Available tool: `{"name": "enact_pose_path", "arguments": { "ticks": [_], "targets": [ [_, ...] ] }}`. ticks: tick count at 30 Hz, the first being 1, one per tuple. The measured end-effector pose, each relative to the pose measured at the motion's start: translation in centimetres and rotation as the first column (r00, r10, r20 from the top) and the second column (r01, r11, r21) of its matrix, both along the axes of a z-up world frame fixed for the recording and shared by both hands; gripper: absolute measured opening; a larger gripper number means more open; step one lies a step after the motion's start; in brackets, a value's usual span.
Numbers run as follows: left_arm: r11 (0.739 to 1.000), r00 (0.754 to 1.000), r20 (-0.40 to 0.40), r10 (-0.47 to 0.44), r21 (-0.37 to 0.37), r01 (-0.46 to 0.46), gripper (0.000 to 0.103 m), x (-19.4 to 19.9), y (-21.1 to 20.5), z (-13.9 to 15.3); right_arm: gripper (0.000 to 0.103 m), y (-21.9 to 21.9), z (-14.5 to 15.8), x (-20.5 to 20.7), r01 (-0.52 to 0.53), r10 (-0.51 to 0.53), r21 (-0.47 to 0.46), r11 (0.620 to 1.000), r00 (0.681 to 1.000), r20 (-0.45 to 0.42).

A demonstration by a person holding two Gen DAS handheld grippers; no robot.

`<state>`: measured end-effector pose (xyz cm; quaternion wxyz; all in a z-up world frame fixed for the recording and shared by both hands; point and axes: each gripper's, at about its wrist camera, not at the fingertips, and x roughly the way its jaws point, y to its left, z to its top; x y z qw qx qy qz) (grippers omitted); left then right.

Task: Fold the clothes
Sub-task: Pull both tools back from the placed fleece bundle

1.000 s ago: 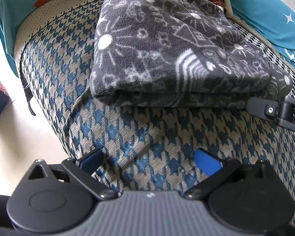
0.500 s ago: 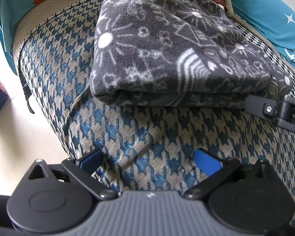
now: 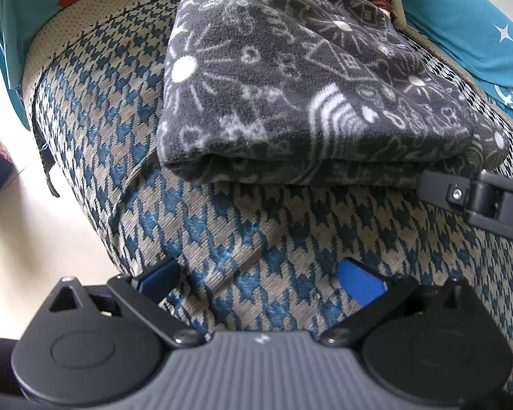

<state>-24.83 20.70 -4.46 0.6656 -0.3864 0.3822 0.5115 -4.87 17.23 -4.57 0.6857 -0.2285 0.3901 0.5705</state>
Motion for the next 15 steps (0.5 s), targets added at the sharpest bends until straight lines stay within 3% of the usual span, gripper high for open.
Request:
{"name": "enact_pose_path", "arguments": {
  "ticks": [15],
  "targets": [
    [1.0, 1.0, -0.007, -0.004, 0.002, 0.004, 0.103, 0.12, 0.15, 0.07, 0.089, 0.05, 0.23, 0.29, 0.002, -0.002, -0.001, 1.0, 1.0, -0.003]
  ]
}}
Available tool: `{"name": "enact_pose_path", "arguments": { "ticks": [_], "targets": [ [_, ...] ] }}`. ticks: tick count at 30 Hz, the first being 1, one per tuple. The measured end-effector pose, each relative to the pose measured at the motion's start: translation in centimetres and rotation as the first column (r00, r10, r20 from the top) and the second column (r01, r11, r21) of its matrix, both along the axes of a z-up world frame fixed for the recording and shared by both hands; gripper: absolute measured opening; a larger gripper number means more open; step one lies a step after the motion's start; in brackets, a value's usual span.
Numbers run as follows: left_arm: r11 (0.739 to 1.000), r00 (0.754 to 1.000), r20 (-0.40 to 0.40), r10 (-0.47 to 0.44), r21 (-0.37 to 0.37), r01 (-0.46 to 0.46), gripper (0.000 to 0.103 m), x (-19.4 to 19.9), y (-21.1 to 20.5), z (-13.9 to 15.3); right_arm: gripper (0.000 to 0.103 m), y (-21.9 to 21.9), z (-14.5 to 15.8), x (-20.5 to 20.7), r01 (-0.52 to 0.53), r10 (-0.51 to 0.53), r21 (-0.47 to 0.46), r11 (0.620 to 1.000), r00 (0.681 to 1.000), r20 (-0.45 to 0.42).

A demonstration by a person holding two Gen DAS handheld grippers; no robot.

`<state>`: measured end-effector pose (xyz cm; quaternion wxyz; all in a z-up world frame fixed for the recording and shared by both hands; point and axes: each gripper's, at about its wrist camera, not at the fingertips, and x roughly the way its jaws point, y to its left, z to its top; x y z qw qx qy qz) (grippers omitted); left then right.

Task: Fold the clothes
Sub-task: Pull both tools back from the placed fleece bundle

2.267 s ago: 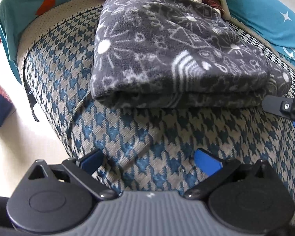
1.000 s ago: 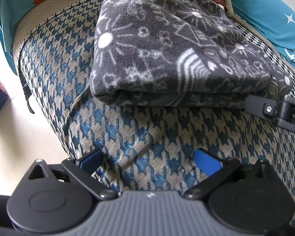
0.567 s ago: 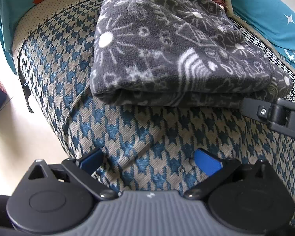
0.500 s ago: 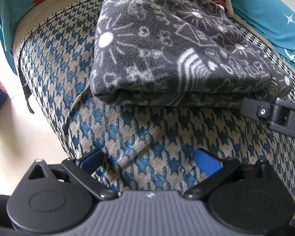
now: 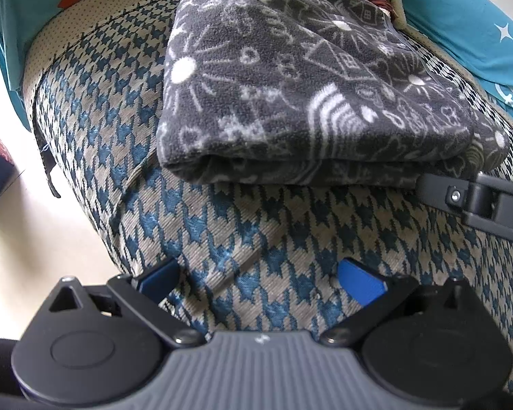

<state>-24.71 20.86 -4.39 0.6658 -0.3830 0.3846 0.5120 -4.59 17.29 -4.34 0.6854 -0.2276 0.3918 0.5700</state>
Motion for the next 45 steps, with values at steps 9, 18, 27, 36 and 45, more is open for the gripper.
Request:
{"name": "enact_pose_path", "arguments": {
  "ticks": [9, 18, 27, 36, 45],
  "targets": [
    [1.0, 1.0, -0.019, -0.003, 0.0, 0.003, 0.103, 0.0, 0.0, 0.2, 0.089, 0.1, 0.1, 0.0, 0.001, -0.001, 0.003, 1.0, 1.0, 0.005],
    [1.0, 0.999, -0.038, 0.007, 0.008, -0.006, 0.103, -0.3, 0.0, 0.5, 0.089, 0.1, 0.3, 0.1, 0.003, -0.003, 0.005, 1.0, 1.0, 0.01],
    [1.0, 0.999, -0.043, 0.004, 0.031, -0.003, 0.103, -0.8, 0.2, 1.1, 0.089, 0.1, 0.3, -0.2, -0.003, 0.003, 0.01, 1.0, 1.0, 0.008],
    [1.0, 1.0, -0.024, -0.001, 0.031, 0.002, 0.103, -0.8, -0.1, 1.6, 0.089, 0.1, 0.2, -0.3, -0.009, 0.009, -0.001, 1.0, 1.0, 0.011],
    [1.0, 1.0, -0.021, -0.009, 0.024, 0.01, 0.103, -0.7, -0.2, 1.6, 0.089, 0.2, 0.0, -0.3, -0.001, 0.001, -0.006, 1.0, 1.0, 0.017]
  ]
}}
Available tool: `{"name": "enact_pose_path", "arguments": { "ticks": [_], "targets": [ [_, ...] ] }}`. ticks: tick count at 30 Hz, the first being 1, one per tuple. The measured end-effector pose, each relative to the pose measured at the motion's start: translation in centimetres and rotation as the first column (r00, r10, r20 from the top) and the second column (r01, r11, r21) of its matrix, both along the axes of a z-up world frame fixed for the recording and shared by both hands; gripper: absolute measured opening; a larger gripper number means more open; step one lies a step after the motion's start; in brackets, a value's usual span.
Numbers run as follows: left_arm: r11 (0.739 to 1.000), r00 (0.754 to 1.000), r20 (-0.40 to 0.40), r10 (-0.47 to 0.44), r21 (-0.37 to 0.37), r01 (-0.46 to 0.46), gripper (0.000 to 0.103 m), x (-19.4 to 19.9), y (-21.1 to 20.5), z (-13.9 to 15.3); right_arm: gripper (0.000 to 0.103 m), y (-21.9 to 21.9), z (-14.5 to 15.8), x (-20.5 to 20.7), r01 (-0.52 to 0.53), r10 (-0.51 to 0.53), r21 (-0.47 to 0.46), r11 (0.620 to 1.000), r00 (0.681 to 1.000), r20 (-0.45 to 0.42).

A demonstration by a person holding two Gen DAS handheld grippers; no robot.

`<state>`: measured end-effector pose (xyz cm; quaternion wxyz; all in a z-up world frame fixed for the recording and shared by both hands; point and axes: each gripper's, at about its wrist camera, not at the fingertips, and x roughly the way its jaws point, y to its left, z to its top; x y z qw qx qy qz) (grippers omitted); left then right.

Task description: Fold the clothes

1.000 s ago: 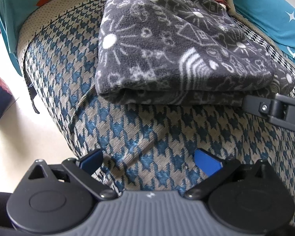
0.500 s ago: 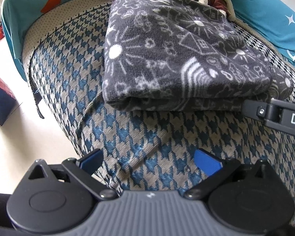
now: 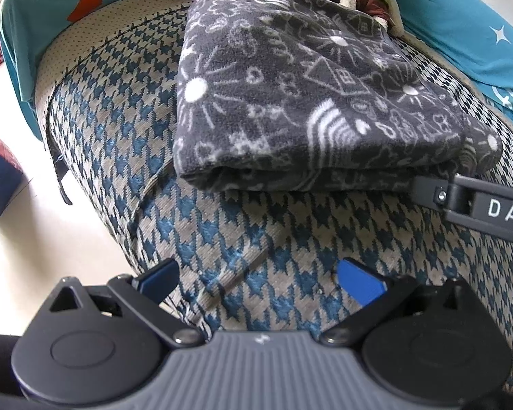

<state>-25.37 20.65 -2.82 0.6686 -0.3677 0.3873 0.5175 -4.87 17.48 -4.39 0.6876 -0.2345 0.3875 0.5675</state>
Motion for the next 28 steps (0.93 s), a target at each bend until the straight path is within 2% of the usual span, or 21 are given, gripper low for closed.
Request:
{"name": "enact_pose_path", "arguments": {
  "ticks": [28],
  "targets": [
    [1.0, 1.0, -0.015, 0.009, 0.012, -0.009, 0.103, -0.3, 0.1, 0.22, 0.089, -0.08, -0.41, -0.17, -0.004, 0.004, -0.005, 1.0, 1.0, 0.007]
  ]
}}
